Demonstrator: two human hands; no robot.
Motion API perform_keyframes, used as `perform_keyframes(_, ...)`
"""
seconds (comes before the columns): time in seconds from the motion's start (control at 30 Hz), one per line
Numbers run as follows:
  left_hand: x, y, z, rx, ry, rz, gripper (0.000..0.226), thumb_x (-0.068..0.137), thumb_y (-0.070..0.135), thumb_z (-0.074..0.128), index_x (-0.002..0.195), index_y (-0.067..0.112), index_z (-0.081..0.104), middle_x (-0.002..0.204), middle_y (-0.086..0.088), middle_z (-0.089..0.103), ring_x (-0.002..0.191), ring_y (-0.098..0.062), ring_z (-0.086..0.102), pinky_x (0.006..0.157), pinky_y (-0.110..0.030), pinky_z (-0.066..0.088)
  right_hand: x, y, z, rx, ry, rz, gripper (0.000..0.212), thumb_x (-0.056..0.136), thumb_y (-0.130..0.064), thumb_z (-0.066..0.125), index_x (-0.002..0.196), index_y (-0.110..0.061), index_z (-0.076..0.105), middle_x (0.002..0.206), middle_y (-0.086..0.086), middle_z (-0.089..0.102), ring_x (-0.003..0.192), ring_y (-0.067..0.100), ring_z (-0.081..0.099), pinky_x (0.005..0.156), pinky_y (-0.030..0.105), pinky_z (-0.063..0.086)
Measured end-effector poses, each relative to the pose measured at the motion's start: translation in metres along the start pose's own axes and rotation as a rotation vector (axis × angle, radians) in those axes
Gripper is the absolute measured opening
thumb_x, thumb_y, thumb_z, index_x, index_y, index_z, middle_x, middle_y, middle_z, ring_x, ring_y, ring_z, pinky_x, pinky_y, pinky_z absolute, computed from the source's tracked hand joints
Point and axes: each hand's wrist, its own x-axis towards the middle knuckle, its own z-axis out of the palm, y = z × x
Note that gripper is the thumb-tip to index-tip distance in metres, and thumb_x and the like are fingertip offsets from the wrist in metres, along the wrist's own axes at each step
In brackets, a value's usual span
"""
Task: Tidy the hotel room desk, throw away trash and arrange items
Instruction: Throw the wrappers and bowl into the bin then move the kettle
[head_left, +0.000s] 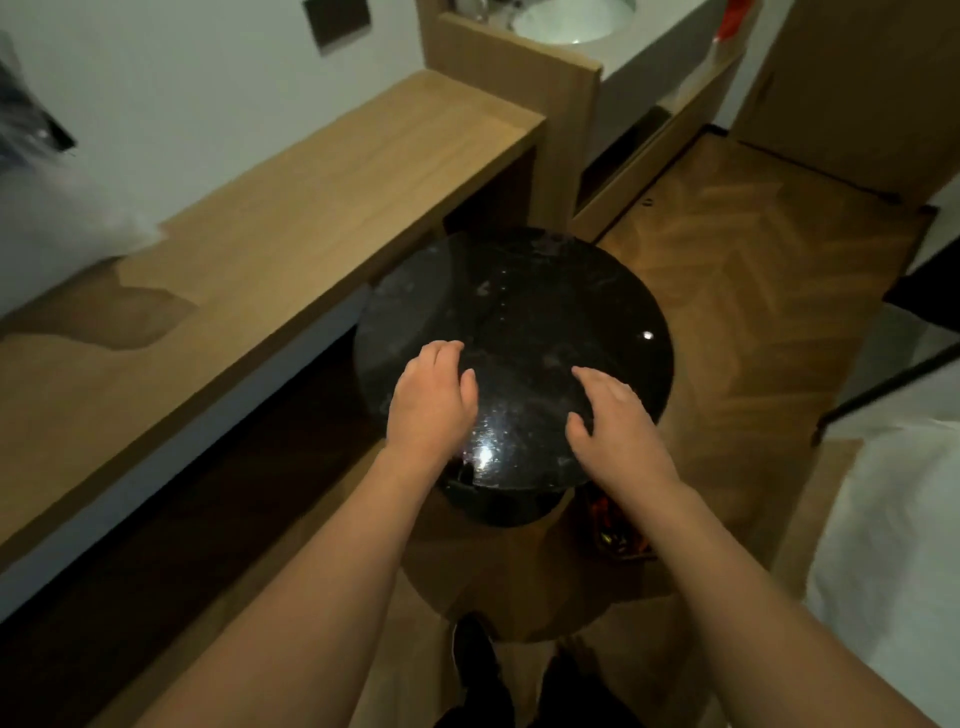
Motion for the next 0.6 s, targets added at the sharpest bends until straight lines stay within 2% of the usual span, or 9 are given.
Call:
perform_keyframes(0.3, -0.055, -0.107, -0.069, -0.015, 0.173, -0.403, 0.042, 0.104, 0.031, 0.051, 0.145, 0.019, 0.049, 0.146, 0.001, 0.051, 0.134, -0.015, 0.048, 0.111, -0.035, 0.044, 0.028, -0.114, 0.058, -0.039, -0.234, -0.370, 0.059, 0.099, -0.024, 0.055, 0.153, -0.022, 0.031, 0.157, -0.003, 0.036, 0.146, 0.011, 0.028, 0.122, 0.034, 0.023)
perform_keyframes(0.43, -0.114, -0.150, -0.103, -0.001, 0.281, -0.632, 0.042, 0.104, 0.031, 0.051, 0.145, 0.021, 0.048, 0.148, 0.001, 0.049, 0.136, -0.014, 0.047, 0.112, -0.036, 0.044, 0.020, -0.172, 0.088, -0.022, -0.399, -0.591, 0.062, 0.097, -0.022, 0.059, 0.153, -0.024, 0.031, 0.156, -0.004, 0.036, 0.145, 0.011, 0.028, 0.122, 0.037, 0.024)
perform_keyframes(0.6, -0.216, -0.187, -0.140, 0.036, 0.439, -0.936, 0.043, 0.105, 0.030, 0.049, 0.146, 0.019, 0.048, 0.150, -0.002, 0.047, 0.137, -0.017, 0.046, 0.111, -0.037, 0.044, -0.034, -0.252, 0.137, -0.064, -0.514, -0.899, 0.062, 0.098, -0.024, 0.058, 0.153, -0.024, 0.031, 0.156, -0.004, 0.036, 0.145, 0.012, 0.028, 0.121, 0.038, 0.025)
